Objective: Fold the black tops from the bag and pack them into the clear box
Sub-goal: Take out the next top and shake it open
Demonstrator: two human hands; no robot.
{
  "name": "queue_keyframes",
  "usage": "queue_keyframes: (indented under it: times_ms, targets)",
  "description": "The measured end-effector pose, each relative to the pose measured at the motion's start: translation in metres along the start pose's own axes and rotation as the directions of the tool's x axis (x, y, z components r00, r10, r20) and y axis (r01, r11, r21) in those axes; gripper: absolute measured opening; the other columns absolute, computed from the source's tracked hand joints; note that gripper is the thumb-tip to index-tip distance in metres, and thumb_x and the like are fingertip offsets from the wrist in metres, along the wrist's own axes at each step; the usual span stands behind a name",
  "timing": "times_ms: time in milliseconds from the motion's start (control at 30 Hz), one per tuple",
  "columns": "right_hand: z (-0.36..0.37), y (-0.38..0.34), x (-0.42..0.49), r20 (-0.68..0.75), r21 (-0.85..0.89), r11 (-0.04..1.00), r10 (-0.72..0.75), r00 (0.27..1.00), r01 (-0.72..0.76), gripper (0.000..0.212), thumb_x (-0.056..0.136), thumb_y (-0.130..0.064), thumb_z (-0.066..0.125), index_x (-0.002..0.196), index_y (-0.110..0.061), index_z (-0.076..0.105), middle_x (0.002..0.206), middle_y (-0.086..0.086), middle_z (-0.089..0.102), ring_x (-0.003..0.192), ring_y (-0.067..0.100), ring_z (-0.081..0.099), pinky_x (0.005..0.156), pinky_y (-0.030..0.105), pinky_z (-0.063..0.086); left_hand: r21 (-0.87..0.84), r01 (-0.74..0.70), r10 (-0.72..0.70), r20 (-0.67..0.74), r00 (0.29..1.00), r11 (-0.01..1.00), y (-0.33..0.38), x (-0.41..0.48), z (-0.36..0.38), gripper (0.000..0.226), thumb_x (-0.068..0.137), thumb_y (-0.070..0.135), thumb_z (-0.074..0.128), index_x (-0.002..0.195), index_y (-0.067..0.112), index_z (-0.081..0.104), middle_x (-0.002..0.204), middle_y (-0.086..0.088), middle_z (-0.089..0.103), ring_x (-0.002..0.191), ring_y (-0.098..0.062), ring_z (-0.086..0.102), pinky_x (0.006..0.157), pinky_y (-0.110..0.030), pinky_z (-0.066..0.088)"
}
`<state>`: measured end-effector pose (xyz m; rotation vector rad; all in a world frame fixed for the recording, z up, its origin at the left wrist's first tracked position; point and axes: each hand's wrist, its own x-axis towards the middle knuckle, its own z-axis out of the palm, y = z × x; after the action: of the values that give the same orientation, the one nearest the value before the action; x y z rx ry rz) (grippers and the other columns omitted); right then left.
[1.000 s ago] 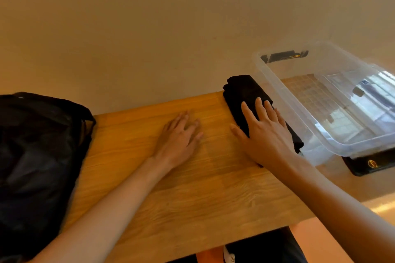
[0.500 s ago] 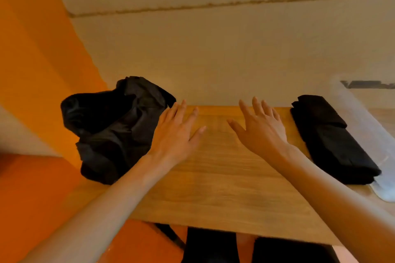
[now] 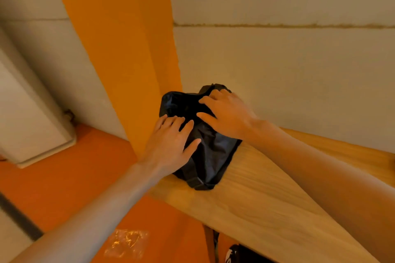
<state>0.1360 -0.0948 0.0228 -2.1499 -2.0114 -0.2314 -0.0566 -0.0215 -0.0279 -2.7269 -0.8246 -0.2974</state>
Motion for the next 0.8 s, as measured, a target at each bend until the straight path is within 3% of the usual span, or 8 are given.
queue_keyframes:
  times_ms: [133, 200, 333, 600, 733, 800]
  targets:
    - [0.021, -0.002, 0.047, 0.217, 0.040, 0.982, -0.188, 0.958, 0.184, 0.049, 0.107, -0.043, 0.045, 0.151, -0.020, 0.047, 0.139, 0.006, 0.057, 0.127, 0.026, 0.054, 0.103, 0.043, 0.047, -0.042, -0.021, 0.019, -0.046, 0.999, 0.999, -0.006, -0.008, 0.015, 0.070, 0.103, 0.062, 0.025, 0.141, 0.015, 0.059, 0.141, -0.010, 0.061, 0.139, -0.031, 0.049, 0.119, -0.048, 0.030]
    - [0.030, -0.002, 0.061, 0.326, -0.001, 0.976, -0.207, 0.922, 0.219, 0.051, 0.108, -0.042, 0.043, 0.155, -0.022, 0.041, 0.143, 0.006, 0.056, 0.131, 0.025, 0.053, 0.107, 0.039, 0.045, -0.038, -0.013, 0.011, -0.058, 0.998, 0.999, -0.008, -0.013, 0.021, 0.069, 0.103, 0.062, 0.027, 0.143, 0.014, 0.057, 0.145, -0.012, 0.057, 0.144, -0.031, 0.043, 0.122, -0.049, 0.026]
    - [0.050, 0.003, 0.075, 0.371, 0.019, 0.985, -0.165, 0.914, 0.170, 0.059, 0.104, -0.043, 0.053, 0.157, -0.021, 0.038, 0.147, 0.006, 0.055, 0.134, 0.026, 0.052, 0.110, 0.040, 0.043, -0.028, 0.005, -0.007, -0.075, 0.997, 1.000, -0.014, -0.023, 0.034, 0.071, 0.102, 0.062, 0.030, 0.148, 0.011, 0.051, 0.153, -0.012, 0.050, 0.151, -0.030, 0.033, 0.123, -0.052, 0.026]
    - [0.077, 0.002, 0.075, 0.398, 0.017, 1.000, -0.009, 0.918, 0.002, 0.053, 0.098, -0.042, 0.066, 0.142, -0.016, 0.055, 0.132, 0.008, 0.059, 0.122, 0.031, 0.055, 0.098, 0.041, 0.051, -0.016, -0.006, 0.005, -0.097, 0.995, 1.000, -0.008, -0.037, 0.061, 0.076, 0.102, 0.063, 0.033, 0.157, 0.010, 0.037, 0.163, -0.008, 0.036, 0.157, -0.027, 0.015, 0.124, -0.049, 0.022]
    - [0.087, 0.009, 0.074, 0.276, 0.068, 0.997, 0.021, 0.961, -0.042, 0.013, 0.095, -0.027, 0.070, 0.096, -0.014, 0.072, 0.095, 0.005, 0.068, 0.090, 0.029, 0.065, 0.077, 0.046, 0.057, -0.023, -0.003, 0.001, -0.087, 0.996, 1.000, -0.008, -0.036, 0.065, 0.078, 0.102, 0.064, 0.033, 0.158, 0.010, 0.034, 0.164, -0.008, 0.034, 0.158, -0.026, 0.012, 0.124, -0.048, 0.023]
    - [0.088, 0.014, 0.071, 0.176, 0.138, 0.990, 0.012, 0.984, -0.037, 0.010, 0.096, -0.026, 0.069, 0.091, -0.019, 0.073, 0.091, -0.004, 0.067, 0.087, 0.022, 0.064, 0.075, 0.043, 0.056, -0.040, 0.002, -0.005, -0.091, 0.996, 0.999, -0.008, -0.035, 0.066, 0.079, 0.102, 0.066, 0.033, 0.158, 0.009, 0.035, 0.163, -0.008, 0.036, 0.158, -0.026, 0.013, 0.124, -0.047, 0.022]
